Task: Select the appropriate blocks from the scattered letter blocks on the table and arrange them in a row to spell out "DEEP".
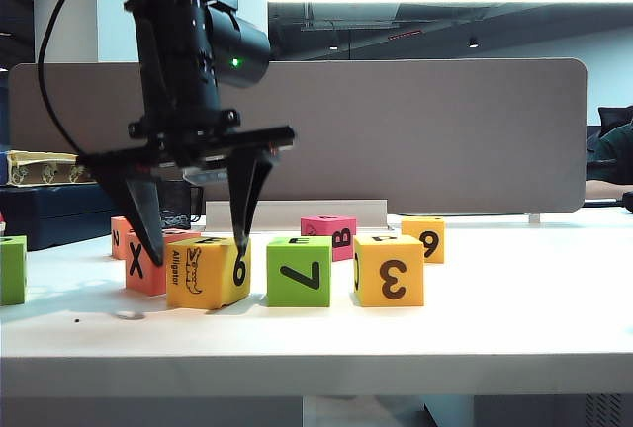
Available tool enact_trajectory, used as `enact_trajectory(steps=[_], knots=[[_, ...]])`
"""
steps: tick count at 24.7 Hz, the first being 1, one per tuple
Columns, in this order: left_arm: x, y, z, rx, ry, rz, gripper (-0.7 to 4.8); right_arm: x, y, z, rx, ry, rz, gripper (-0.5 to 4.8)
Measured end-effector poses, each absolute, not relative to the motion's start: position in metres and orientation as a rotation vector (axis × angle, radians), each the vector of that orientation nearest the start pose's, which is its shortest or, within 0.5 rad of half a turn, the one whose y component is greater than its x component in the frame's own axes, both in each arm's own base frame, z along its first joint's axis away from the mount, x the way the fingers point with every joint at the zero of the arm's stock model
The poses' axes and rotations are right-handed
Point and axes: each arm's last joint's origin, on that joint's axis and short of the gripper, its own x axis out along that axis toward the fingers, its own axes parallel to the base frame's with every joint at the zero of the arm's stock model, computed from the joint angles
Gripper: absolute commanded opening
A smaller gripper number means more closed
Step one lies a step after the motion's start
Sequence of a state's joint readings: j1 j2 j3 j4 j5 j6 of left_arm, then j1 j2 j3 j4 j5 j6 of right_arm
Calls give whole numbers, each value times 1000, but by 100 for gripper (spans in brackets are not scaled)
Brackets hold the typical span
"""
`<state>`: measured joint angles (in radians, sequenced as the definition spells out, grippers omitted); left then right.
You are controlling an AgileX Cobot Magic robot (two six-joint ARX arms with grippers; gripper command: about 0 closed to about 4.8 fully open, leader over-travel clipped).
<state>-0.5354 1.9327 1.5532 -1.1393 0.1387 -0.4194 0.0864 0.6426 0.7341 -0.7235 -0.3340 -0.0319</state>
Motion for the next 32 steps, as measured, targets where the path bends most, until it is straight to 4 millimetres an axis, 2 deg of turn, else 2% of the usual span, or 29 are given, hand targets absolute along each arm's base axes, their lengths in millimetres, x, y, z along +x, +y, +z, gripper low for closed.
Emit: enact_trajectory(steps=[6, 10, 14, 17, 20, 25, 27, 32], knots=[[322, -194, 275, 64, 1499, -275, 377, 123, 20, 288, 48, 625, 416, -1], [321, -188, 304, 242, 1421, -234, 377, 123, 20, 288, 48, 625, 416, -1], [323, -185, 315, 373, 1343, -180, 377, 123, 20, 288, 48, 625, 416, -1], [329, -179, 316, 440, 1297, -139, 377, 123, 20, 288, 48, 625, 416, -1], [337, -172, 317, 432, 1255, -118, 377, 123, 20, 288, 48, 625, 416, -1], [360, -152, 321, 382, 1151, -81, 377, 123, 20, 288, 48, 625, 416, -1], [375, -130, 323, 363, 1089, -70, 377, 123, 20, 288, 48, 625, 416, -1], [391, -110, 326, 329, 1021, -151, 377, 123, 20, 288, 48, 623, 416, -1]])
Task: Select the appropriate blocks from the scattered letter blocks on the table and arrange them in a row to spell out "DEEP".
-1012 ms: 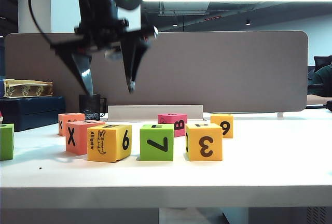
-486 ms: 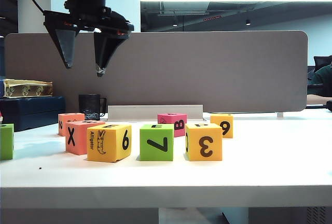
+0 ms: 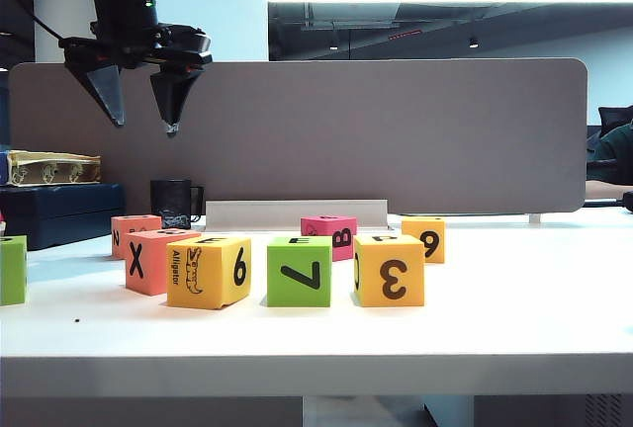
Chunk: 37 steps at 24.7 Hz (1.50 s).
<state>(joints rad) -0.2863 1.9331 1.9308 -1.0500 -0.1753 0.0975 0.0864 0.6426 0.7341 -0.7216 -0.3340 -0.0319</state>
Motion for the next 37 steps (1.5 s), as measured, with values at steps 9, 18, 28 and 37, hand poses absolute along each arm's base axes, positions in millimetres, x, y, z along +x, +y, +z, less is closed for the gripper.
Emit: enact_trajectory(steps=[9, 18, 28, 37], knots=[[431, -100, 300, 386, 901, -243, 376, 123, 20, 288, 48, 616, 419, -1], [453, -95, 268, 491, 903, -312, 372, 124, 23, 291, 78, 584, 527, -1], [472, -65, 251, 436, 871, -341, 377, 128, 31, 311, 99, 354, 838, -1], [485, -53, 226, 551, 858, -426, 449, 129, 31, 309, 109, 383, 838, -1]])
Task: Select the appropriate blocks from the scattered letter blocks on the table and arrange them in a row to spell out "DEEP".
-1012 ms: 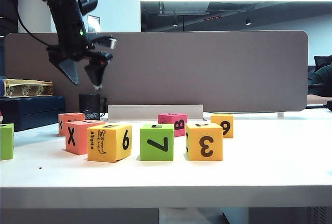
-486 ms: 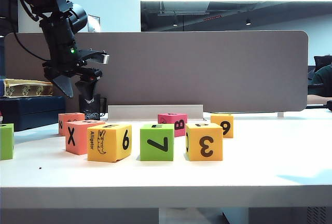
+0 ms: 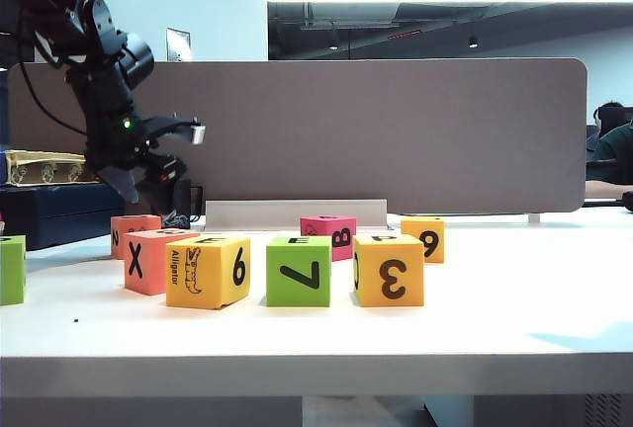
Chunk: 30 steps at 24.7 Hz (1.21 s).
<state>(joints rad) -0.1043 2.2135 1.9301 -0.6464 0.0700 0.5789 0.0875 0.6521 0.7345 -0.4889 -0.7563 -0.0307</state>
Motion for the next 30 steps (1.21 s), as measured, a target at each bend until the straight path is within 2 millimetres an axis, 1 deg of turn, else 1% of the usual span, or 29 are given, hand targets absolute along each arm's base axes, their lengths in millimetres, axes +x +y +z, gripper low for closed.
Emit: enact_trajectory(steps=[3, 9, 11, 14, 15, 18, 19, 20, 26, 30], knots=[[488, -46, 217, 558, 878, -425, 448, 128, 31, 308, 113, 392, 837, -1], [495, -35, 205, 549, 882, -407, 442, 128, 31, 308, 112, 392, 837, -1], [496, -34, 197, 544, 900, -415, 425, 128, 31, 308, 112, 391, 835, -1], [494, -34, 193, 538, 936, -424, 425, 129, 31, 308, 111, 392, 828, -1], [493, -34, 192, 532, 950, -424, 421, 129, 31, 308, 109, 392, 819, -1], [490, -34, 191, 525, 982, -430, 334, 129, 31, 308, 107, 393, 810, -1], [489, -34, 190, 523, 994, -429, 314, 129, 31, 308, 107, 393, 810, -1], [488, -34, 189, 515, 1009, -424, 307, 129, 31, 308, 107, 393, 810, -1], [486, -34, 190, 467, 1044, -401, 304, 129, 31, 308, 107, 393, 810, -1], [486, -38, 202, 460, 1059, -376, 304, 129, 31, 308, 107, 393, 809, -1]])
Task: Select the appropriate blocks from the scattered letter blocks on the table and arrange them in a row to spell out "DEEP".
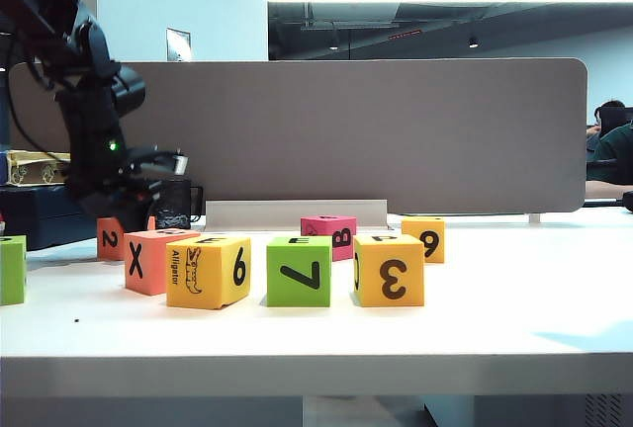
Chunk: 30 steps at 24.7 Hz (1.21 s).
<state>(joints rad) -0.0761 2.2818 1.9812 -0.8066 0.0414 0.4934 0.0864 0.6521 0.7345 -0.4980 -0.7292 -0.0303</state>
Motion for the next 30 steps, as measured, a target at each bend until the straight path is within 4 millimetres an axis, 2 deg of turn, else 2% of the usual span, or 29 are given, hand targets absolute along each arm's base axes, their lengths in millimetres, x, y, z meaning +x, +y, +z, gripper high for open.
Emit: enact_trajectory(steps=[4, 5, 8, 10, 16, 19, 24, 30], knots=[[487, -43, 229, 434, 1053, -359, 303, 129, 31, 308, 107, 393, 809, -1], [485, -44, 244, 405, 1055, -342, 303, 129, 31, 308, 107, 393, 809, -1], [481, -44, 261, 352, 1071, -313, 304, 129, 31, 308, 107, 393, 809, -1], [479, -43, 264, 329, 1086, -299, 305, 129, 31, 308, 107, 393, 809, -1], [477, -42, 253, 339, 1148, -319, 321, 129, 31, 308, 107, 393, 810, -1], [478, -43, 253, 362, 1134, -335, 350, 129, 31, 308, 107, 393, 812, -1], [481, -42, 252, 371, 1107, -335, 350, 128, 31, 307, 115, 405, 814, -1], [487, -43, 234, 370, 1143, -341, 350, 128, 31, 306, 116, 408, 814, -1]])
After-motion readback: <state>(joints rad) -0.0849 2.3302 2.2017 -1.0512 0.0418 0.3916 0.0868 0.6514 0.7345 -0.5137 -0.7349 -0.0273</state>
